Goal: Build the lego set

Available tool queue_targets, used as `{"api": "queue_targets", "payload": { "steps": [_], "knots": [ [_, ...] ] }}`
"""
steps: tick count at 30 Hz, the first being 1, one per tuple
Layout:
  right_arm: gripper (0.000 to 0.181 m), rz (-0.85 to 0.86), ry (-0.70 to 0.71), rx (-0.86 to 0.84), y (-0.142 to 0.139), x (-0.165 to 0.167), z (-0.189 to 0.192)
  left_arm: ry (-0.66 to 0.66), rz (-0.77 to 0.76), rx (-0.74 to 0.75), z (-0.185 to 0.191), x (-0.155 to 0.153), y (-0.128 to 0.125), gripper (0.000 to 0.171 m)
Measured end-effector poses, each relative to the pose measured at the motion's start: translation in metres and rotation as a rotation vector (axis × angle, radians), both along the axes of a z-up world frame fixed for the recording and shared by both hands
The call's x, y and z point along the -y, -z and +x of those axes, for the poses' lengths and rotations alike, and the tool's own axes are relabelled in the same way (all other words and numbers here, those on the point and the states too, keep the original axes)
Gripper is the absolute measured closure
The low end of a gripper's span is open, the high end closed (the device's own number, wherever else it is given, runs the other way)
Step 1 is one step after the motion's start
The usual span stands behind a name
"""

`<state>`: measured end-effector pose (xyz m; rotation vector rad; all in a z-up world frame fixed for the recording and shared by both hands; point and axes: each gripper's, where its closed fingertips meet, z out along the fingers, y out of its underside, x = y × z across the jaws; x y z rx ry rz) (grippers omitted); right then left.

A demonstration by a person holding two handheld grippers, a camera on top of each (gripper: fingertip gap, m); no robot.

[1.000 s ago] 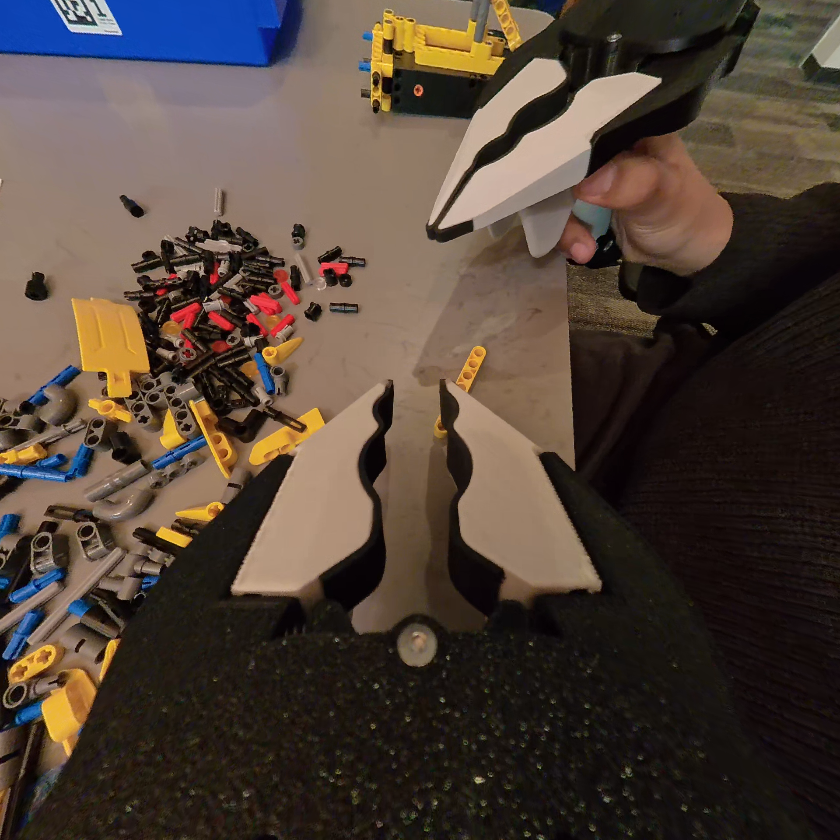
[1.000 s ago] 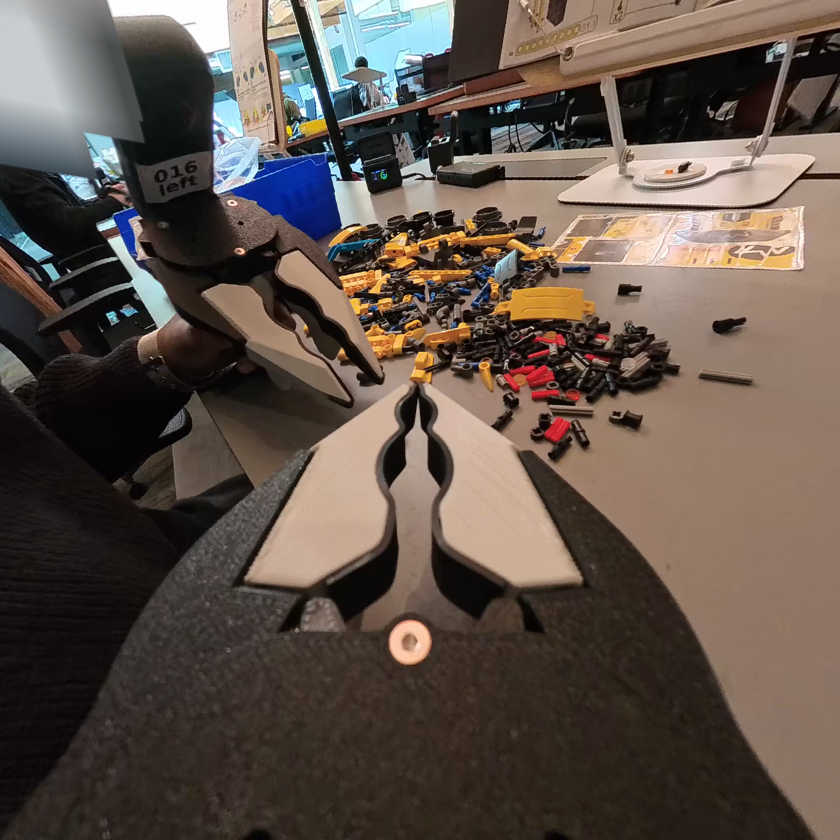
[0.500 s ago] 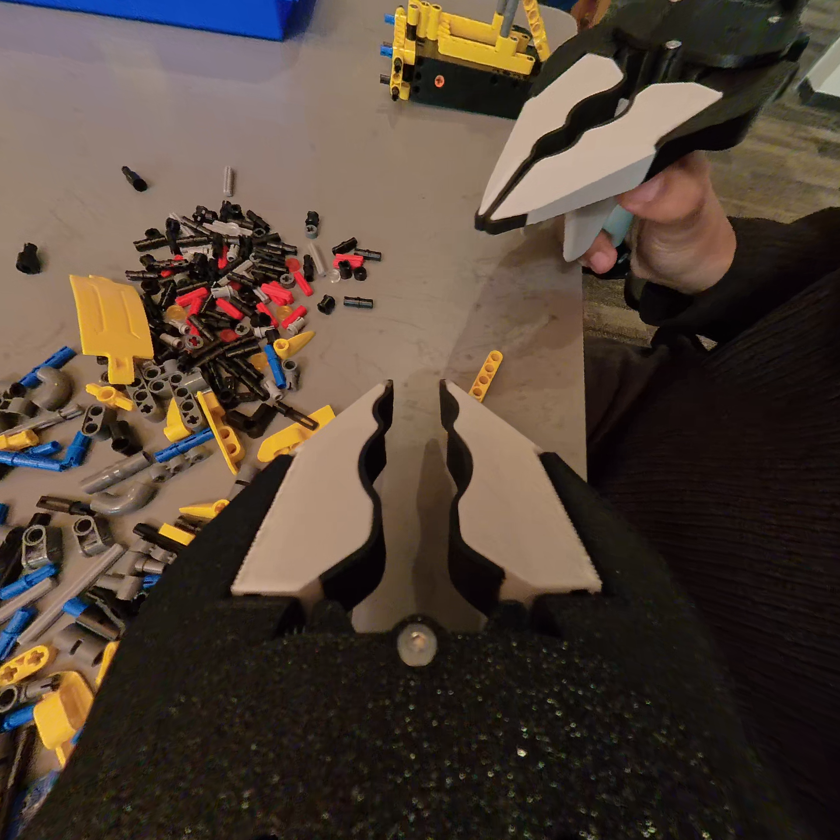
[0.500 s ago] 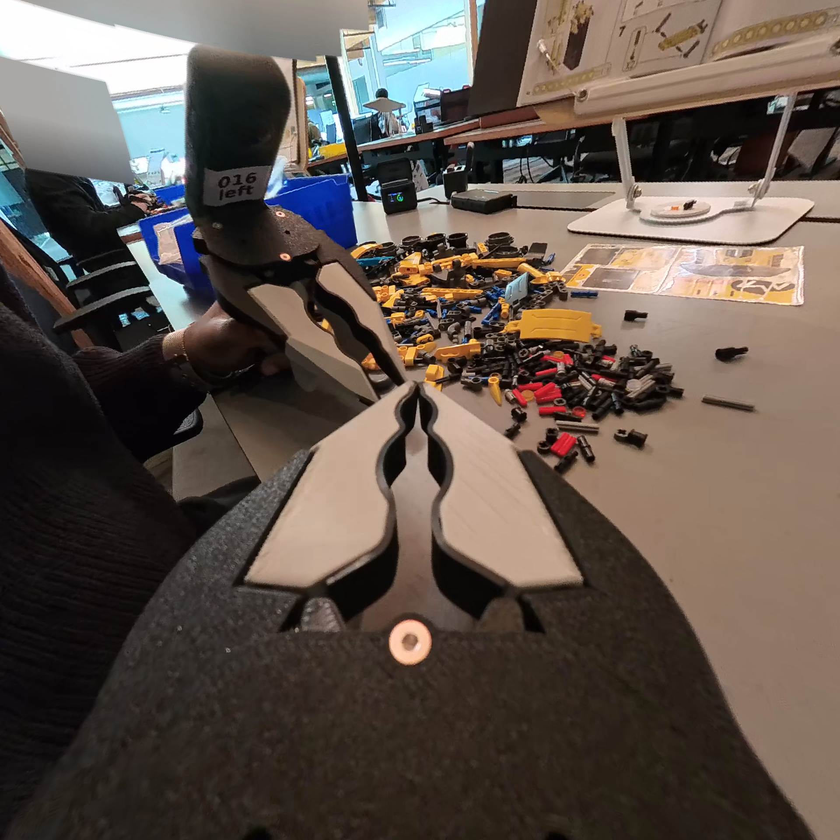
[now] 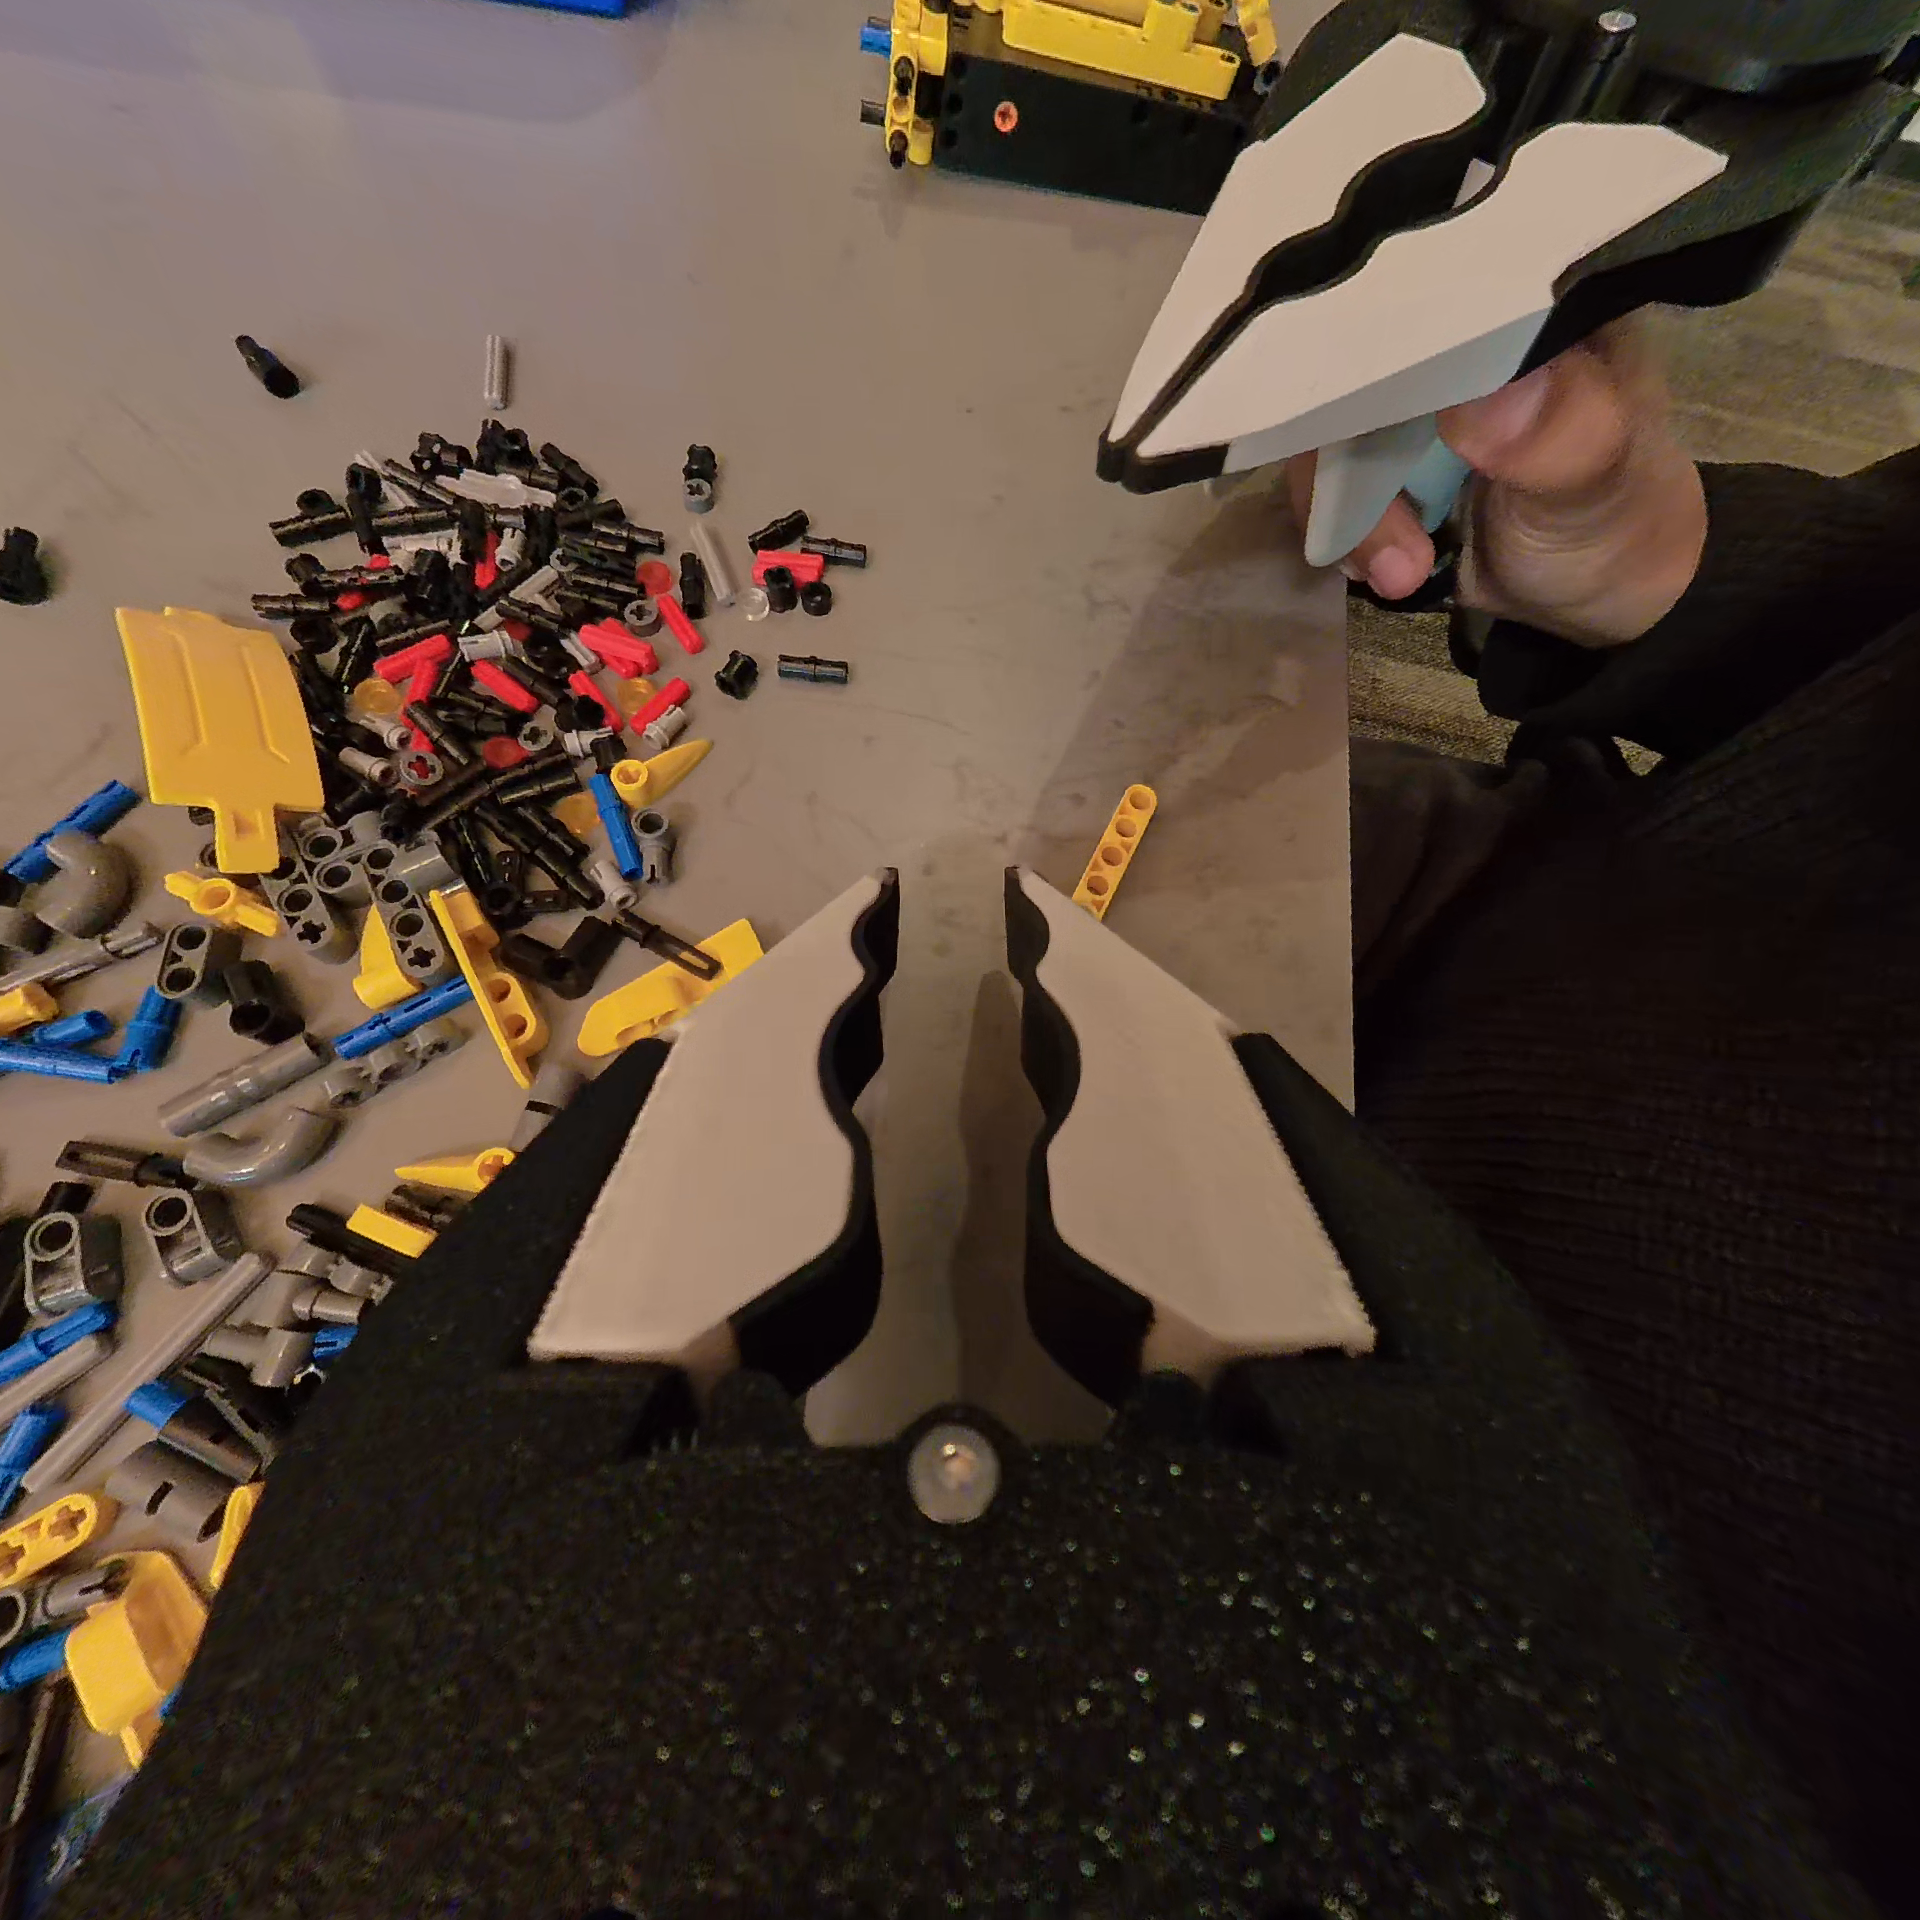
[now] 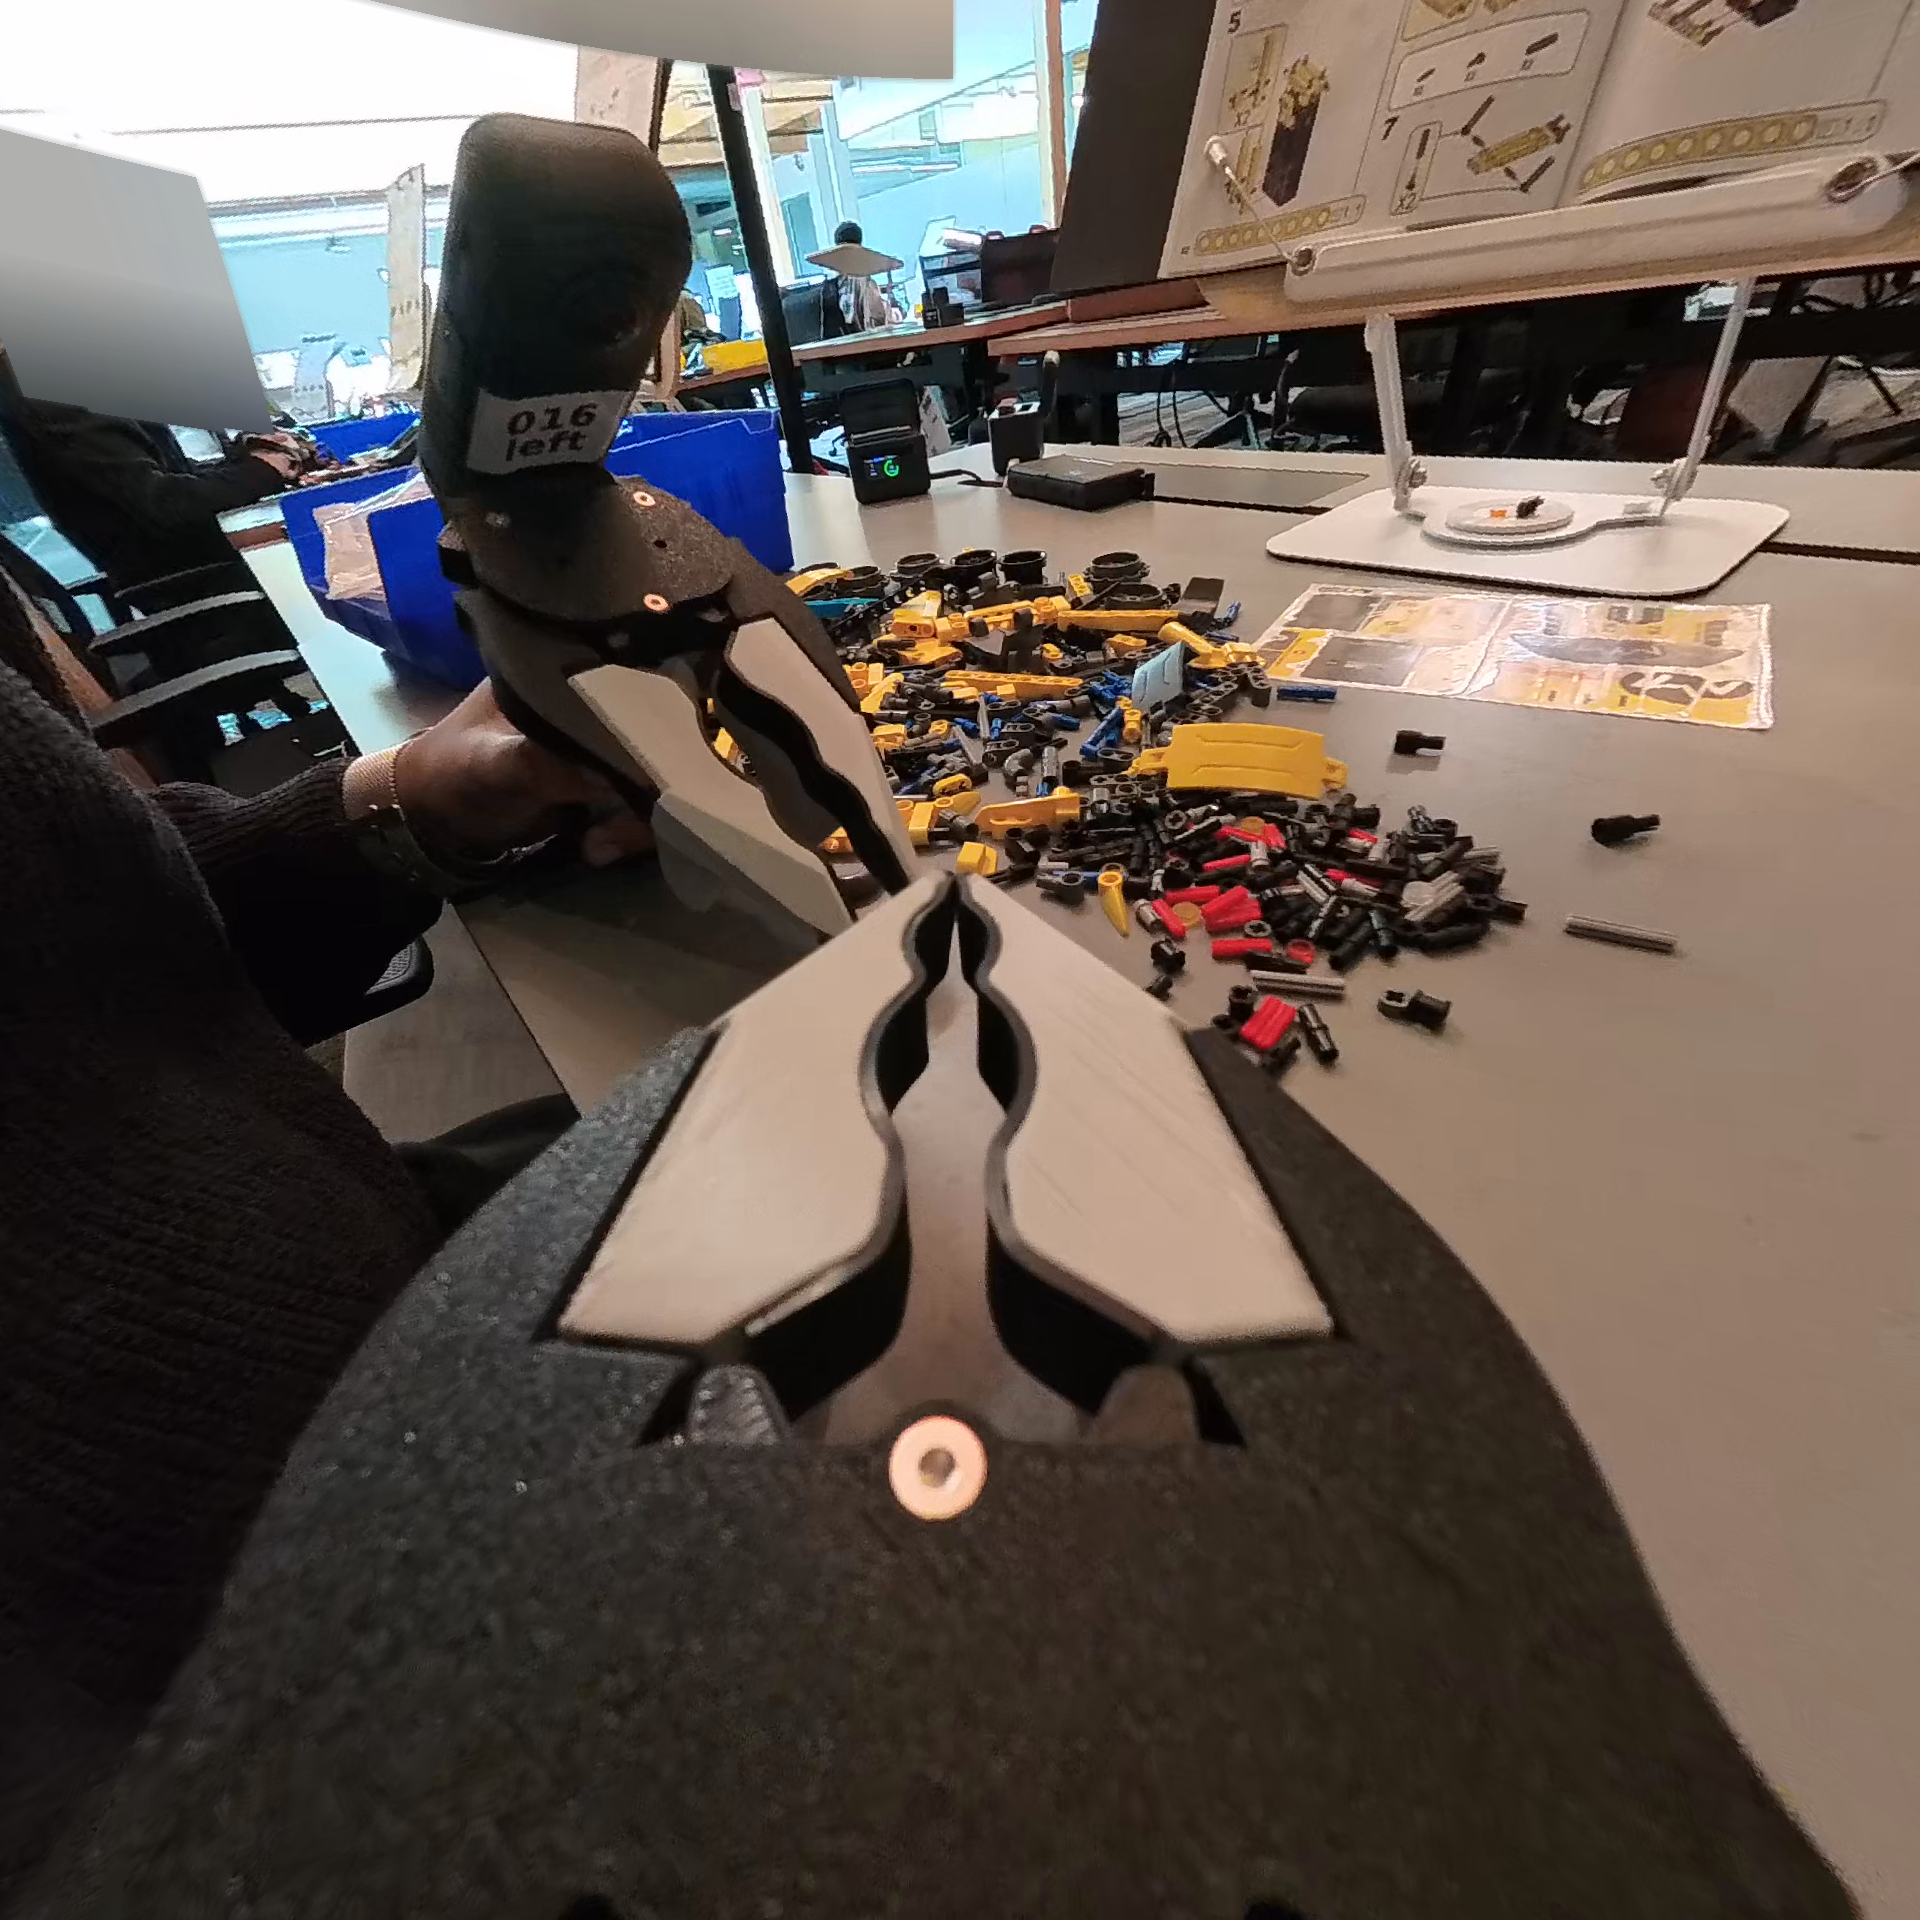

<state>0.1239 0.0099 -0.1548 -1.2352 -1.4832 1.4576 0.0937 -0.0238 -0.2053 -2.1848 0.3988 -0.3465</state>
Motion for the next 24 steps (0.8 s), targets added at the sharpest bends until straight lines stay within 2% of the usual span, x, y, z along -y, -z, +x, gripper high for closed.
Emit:
{"api": "queue_targets", "payload": {
  "steps": [24],
  "knots": [
    [0.181,0.017,0.011,-0.015,-0.0012,-0.0001,0.0004,0.021,-0.024,-0.011,0.003,0.0004,0.0042,0.152]
  ]
}}
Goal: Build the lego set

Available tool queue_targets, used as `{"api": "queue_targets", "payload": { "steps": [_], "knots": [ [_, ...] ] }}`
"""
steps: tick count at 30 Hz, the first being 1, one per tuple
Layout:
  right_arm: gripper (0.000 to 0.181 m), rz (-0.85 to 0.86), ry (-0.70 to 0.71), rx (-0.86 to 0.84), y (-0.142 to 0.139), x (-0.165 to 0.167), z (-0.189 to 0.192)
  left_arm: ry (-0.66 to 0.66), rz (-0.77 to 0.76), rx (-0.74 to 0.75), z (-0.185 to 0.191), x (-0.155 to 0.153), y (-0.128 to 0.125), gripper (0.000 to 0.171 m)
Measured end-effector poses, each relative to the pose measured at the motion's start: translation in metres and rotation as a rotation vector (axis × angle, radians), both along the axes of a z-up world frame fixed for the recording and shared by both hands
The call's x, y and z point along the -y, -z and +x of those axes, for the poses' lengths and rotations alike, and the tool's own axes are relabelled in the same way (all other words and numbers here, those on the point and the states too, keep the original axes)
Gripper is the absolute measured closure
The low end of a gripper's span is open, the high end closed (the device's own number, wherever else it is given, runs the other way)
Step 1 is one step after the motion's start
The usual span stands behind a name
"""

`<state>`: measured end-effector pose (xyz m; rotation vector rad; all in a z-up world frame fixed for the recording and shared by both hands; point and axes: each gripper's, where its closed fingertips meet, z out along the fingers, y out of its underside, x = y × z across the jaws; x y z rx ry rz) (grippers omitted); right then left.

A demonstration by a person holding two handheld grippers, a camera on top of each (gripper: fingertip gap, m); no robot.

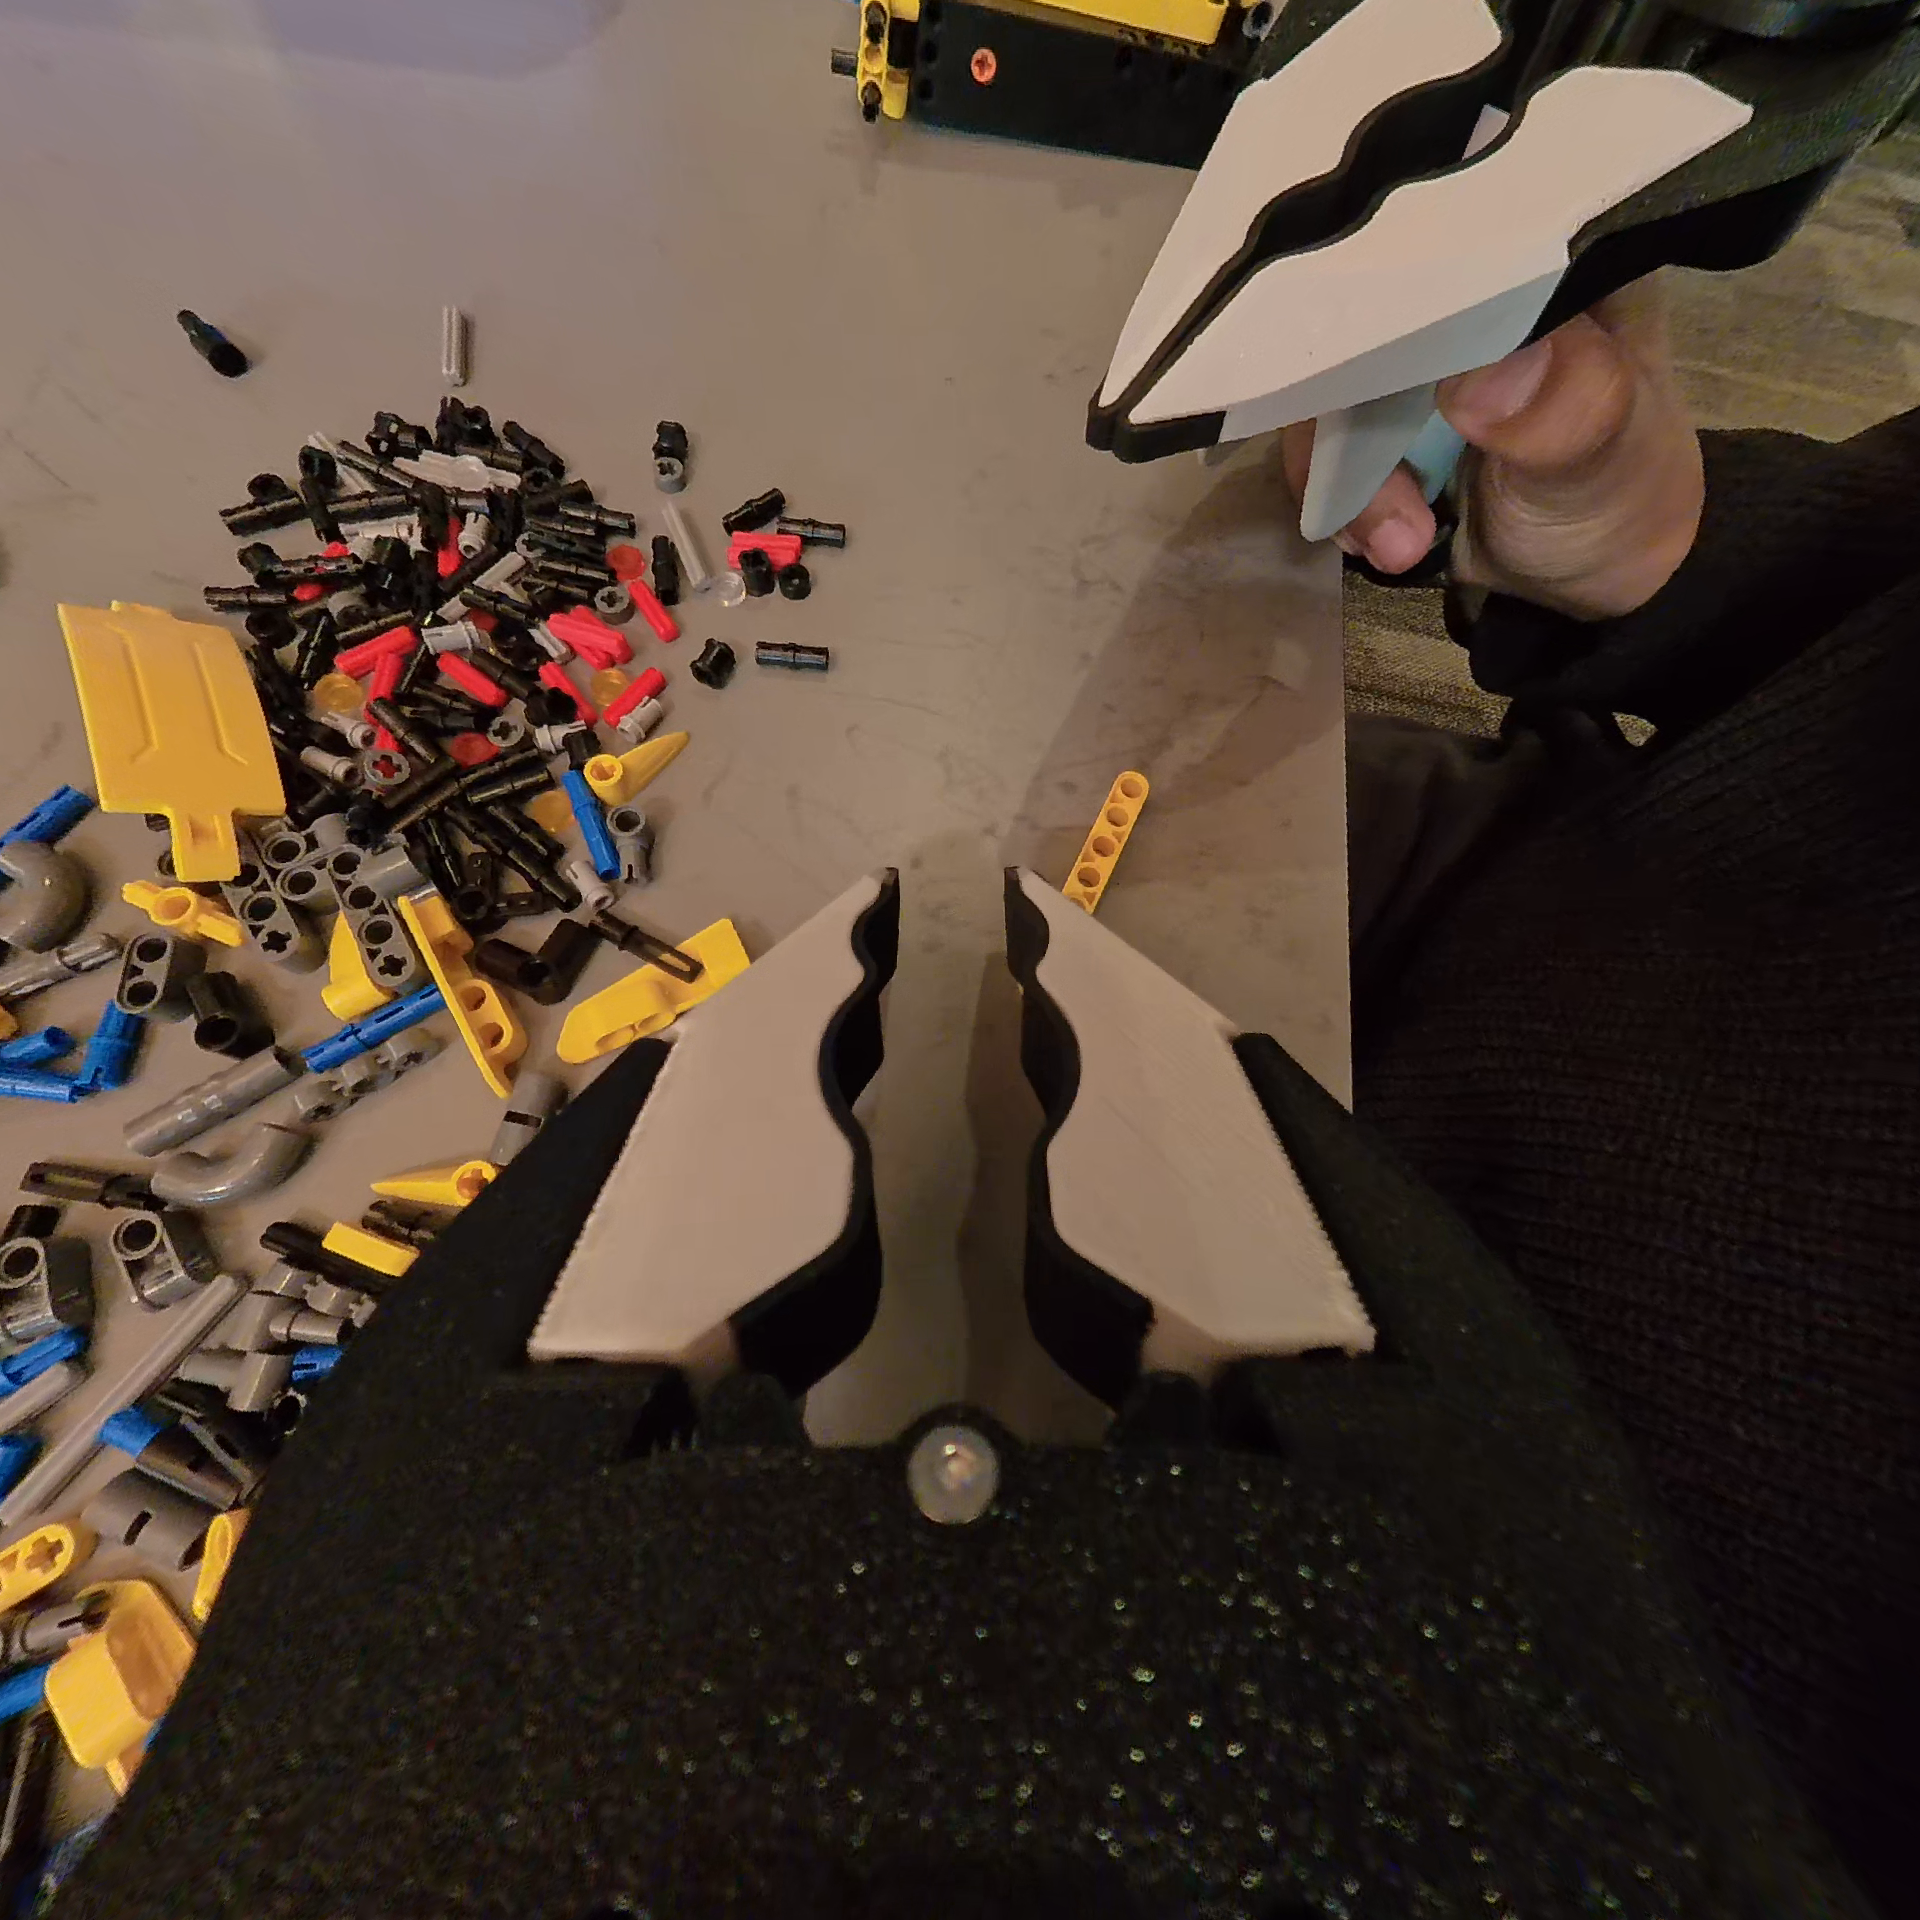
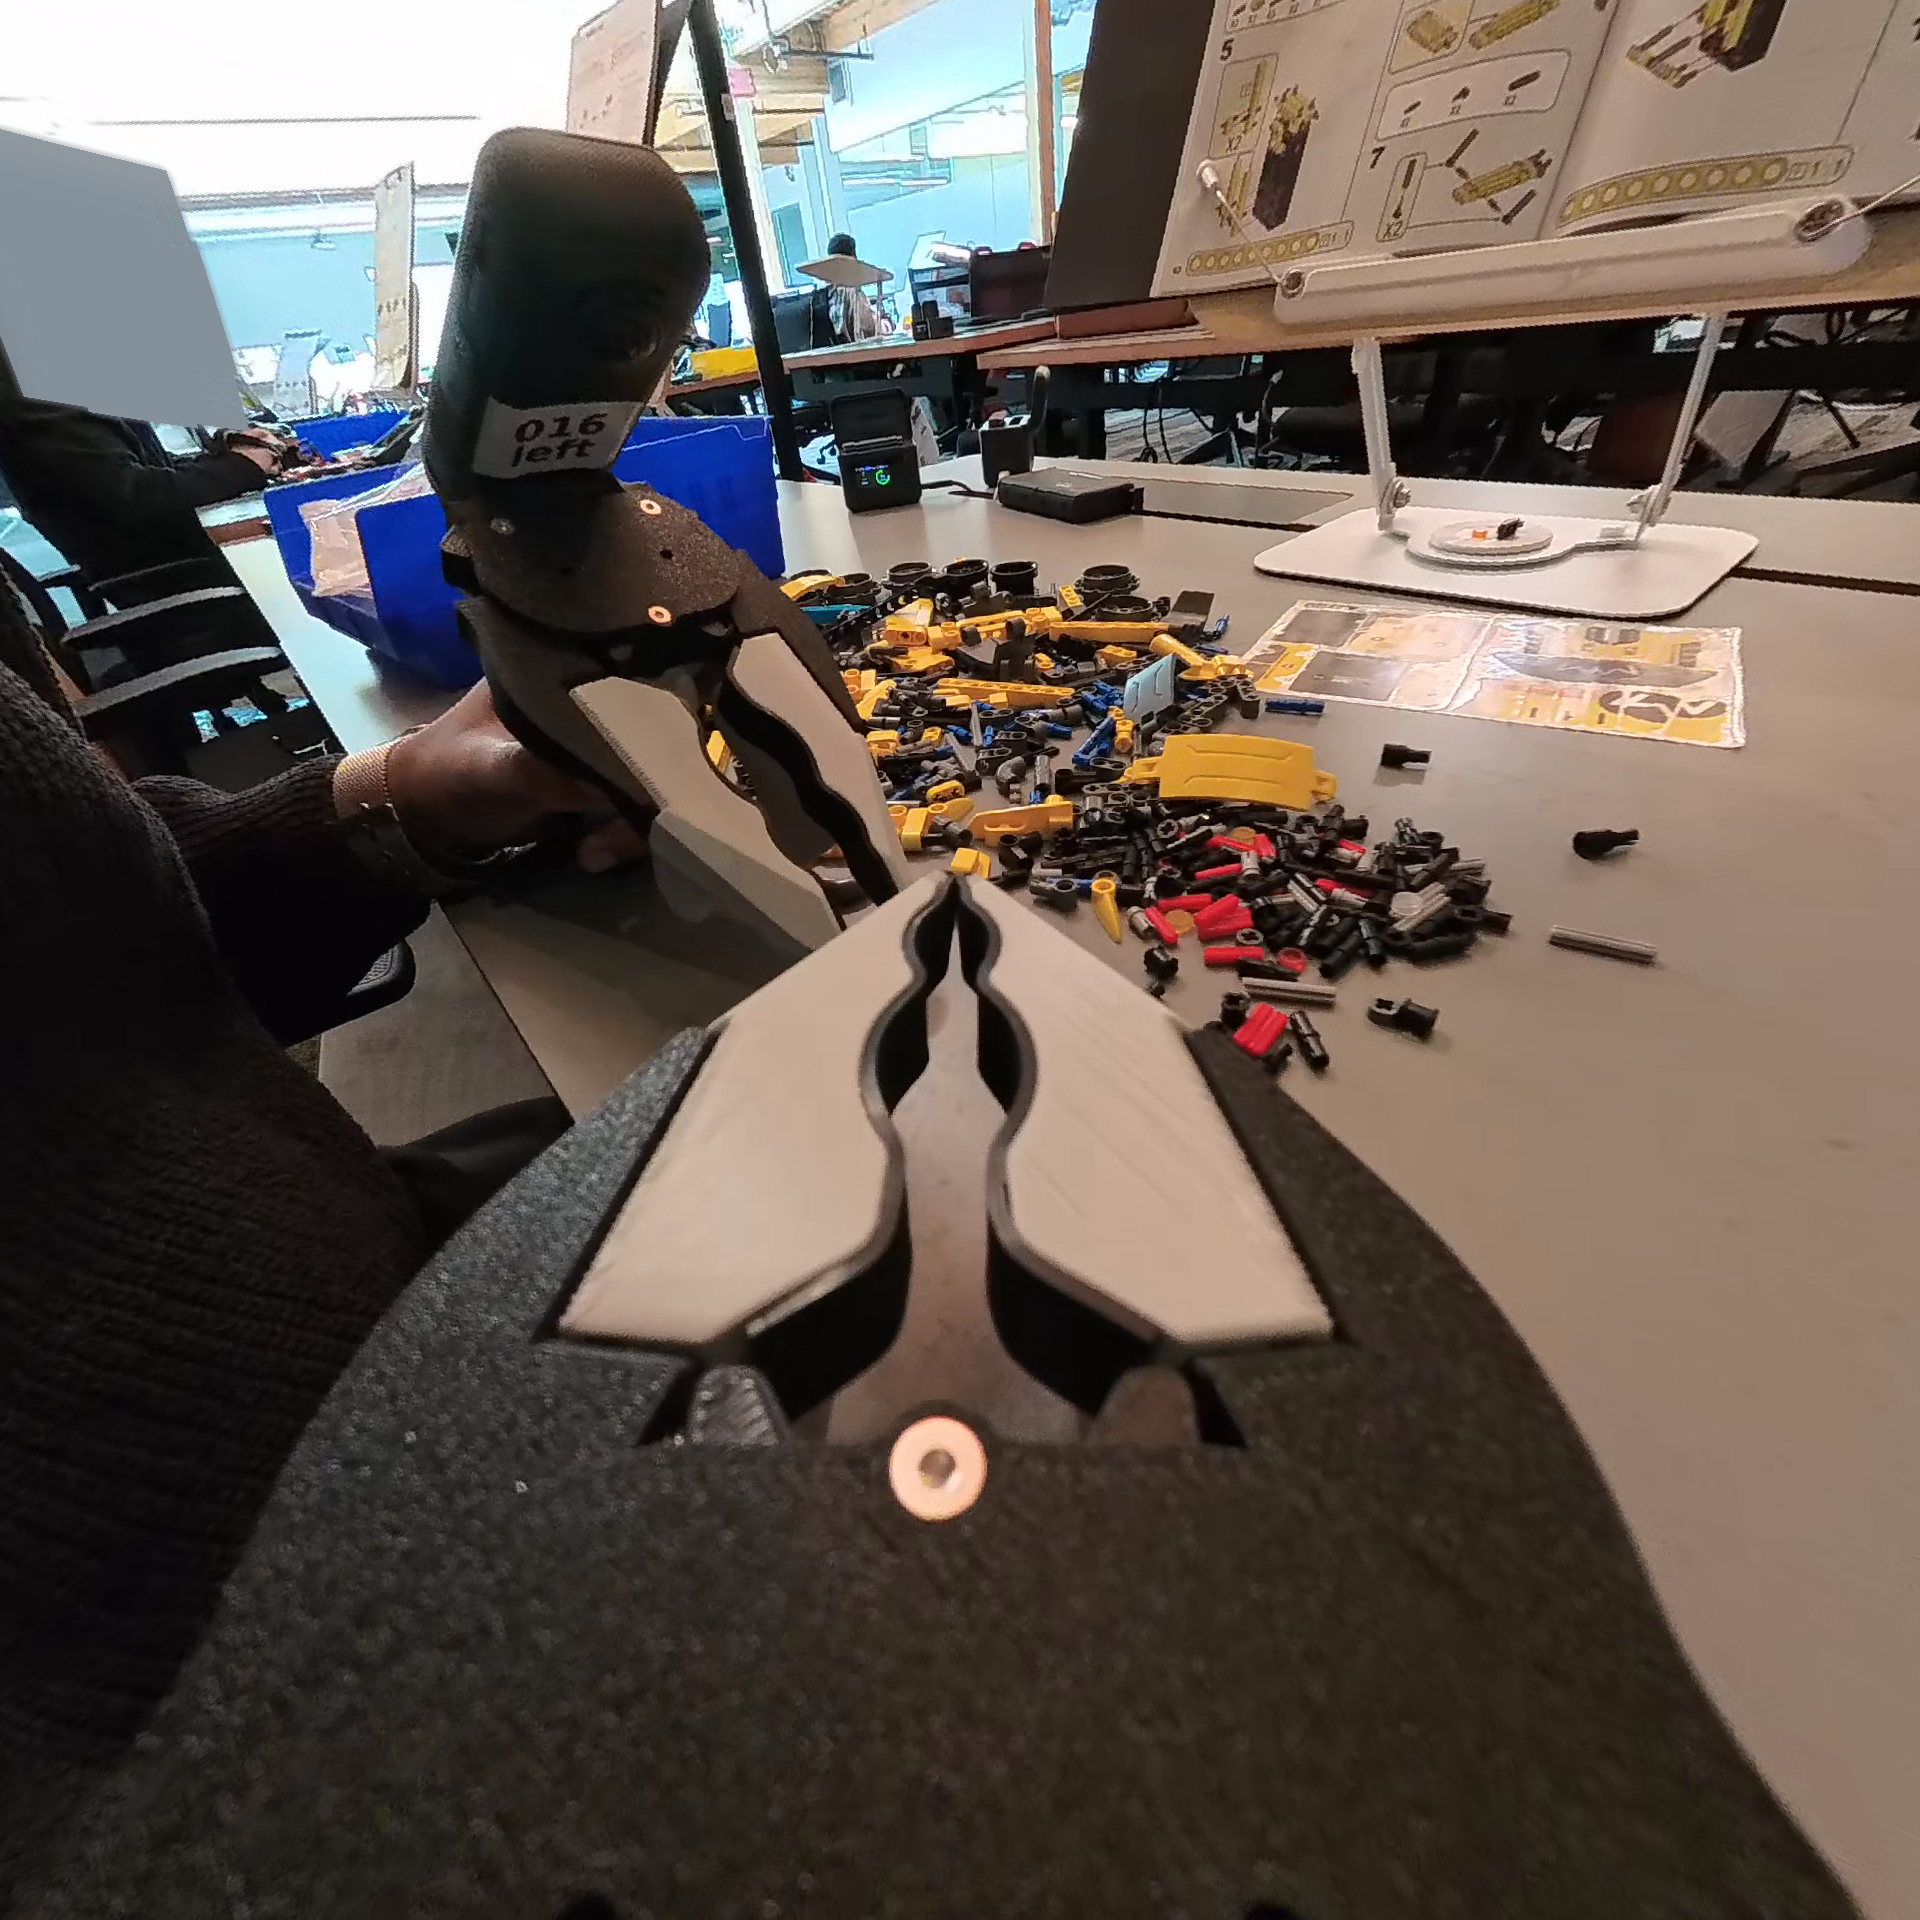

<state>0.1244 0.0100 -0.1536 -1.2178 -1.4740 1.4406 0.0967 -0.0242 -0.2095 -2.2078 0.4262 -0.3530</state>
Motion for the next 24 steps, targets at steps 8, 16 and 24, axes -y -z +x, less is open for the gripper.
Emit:
{"api": "queue_targets", "payload": {
  "steps": [8,16,24],
  "knots": [
    [0.181,-0.015,-0.007,0.022,0.0021,-0.0003,-0.0012,0.005,-0.013,-0.006,0.0009,-0.0001,0.0022,0.152],
    [0.181,-0.007,-0.007,0.008,0.0008,0.0004,-0.0002,0.006,-0.016,-0.009,0.0011,-0.0003,0.0026,0.152],
    [0.181,-0.004,-0.008,0.004,0.0004,0.0005,0.0,0.005,-0.018,-0.01,0.001,-0.0004,0.0029,0.152]
  ]
}}
